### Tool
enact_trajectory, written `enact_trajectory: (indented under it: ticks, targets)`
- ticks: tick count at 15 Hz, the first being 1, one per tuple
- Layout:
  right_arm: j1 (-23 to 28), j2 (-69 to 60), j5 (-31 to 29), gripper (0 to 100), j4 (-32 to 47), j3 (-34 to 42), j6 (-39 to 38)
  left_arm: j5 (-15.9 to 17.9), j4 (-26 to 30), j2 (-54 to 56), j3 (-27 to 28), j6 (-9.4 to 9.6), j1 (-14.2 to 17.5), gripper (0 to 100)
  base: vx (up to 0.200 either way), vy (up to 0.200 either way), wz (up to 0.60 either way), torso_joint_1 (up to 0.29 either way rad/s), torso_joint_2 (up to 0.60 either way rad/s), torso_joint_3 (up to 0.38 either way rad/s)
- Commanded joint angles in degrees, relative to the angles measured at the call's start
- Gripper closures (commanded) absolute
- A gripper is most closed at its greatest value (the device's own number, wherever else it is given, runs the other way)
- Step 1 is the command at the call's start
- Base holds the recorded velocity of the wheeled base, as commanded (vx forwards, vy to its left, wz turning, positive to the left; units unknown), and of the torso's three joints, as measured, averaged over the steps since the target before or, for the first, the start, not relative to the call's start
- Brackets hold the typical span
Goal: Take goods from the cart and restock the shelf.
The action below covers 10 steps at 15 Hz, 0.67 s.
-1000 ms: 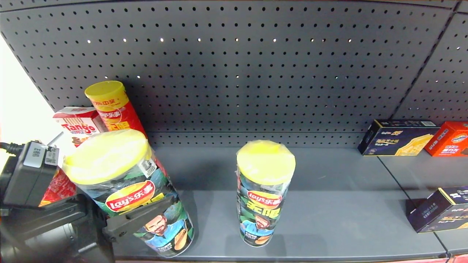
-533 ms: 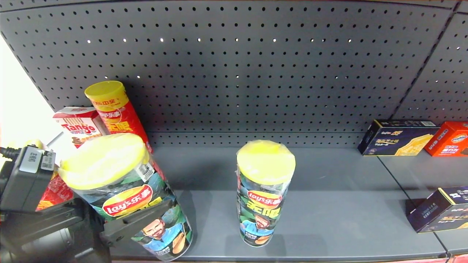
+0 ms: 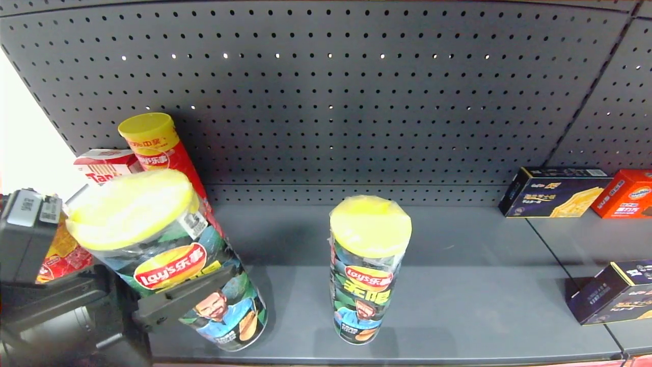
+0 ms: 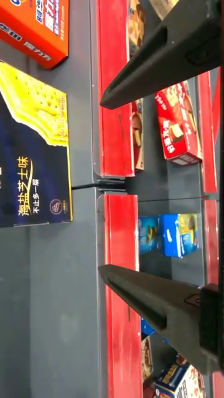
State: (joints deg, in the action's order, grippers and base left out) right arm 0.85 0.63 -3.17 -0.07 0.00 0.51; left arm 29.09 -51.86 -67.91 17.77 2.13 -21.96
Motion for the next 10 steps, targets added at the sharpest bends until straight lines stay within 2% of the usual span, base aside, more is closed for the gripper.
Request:
enact_trajectory:
  ticks: [1, 4, 8, 9, 10]
  targets:
    - [0.0, -0.2, 0.0, 0, 0.0, 0.0, 0.0, -1.8, 0.4, -0.3, 2.7, 0.06, 0.2, 100, 0.000, 0.000, 0.00, 0.000, 0.00, 0.000]
    - [0.0, -0.2, 0.0, 0, 0.1, 0.0, 0.0, -2.1, 1.4, -3.3, 5.7, 0.06, -0.3, 100, 0.000, 0.000, 0.00, 0.000, 0.00, 0.000]
    - [0.0, -0.2, 0.0, 0, 0.0, 0.0, 0.0, -2.1, 1.5, -10.4, 15.2, 0.06, -0.3, 100, 0.000, 0.000, 0.00, 0.000, 0.00, 0.000]
    - [0.0, -0.2, 0.0, 0, 0.0, 0.0, 0.0, -1.8, 3.8, -13.3, 19.9, 0.06, -0.3, 100, 0.000, 0.000, 0.00, 0.000, 0.00, 0.000]
    - [0.0, -0.2, 0.0, 0, 0.0, 0.0, 0.0, -1.4, 5.5, -15.0, 22.0, 0.06, -0.1, 100, 0.000, 0.000, 0.00, 0.000, 0.00, 0.000]
